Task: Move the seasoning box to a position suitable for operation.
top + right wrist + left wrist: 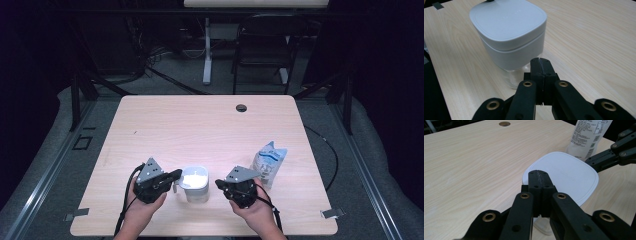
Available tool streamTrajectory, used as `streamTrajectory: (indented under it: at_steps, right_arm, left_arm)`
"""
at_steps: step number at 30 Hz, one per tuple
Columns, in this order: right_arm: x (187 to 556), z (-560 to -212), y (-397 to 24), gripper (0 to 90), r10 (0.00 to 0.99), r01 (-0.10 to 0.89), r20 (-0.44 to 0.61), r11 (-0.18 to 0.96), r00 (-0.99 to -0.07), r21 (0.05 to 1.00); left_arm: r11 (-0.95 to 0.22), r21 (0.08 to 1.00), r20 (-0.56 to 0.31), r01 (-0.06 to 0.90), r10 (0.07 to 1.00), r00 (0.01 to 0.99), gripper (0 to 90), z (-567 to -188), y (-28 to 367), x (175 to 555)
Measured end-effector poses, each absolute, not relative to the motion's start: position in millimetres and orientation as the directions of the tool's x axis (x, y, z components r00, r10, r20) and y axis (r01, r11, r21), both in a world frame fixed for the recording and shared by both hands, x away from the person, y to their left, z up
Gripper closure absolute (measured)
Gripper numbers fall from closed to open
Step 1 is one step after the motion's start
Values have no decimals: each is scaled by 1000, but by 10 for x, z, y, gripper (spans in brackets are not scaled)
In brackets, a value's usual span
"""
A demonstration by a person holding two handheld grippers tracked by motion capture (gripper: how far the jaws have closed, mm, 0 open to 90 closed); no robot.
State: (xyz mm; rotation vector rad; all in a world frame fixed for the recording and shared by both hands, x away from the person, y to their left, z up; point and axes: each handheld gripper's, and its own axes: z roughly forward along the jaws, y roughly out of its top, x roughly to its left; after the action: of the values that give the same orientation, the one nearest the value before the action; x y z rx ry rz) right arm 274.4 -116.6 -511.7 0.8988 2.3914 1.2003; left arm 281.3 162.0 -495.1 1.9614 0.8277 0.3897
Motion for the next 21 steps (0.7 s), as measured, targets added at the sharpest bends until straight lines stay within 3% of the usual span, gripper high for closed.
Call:
streamTrajectory:
  at_steps: [21]
  right_arm:
    - [2697,-5104,-987,900,621,355,-28,483,-783,800]
  left_arm:
    - [-321,861,-74,395,689,721,900,-4959,1633,2823]
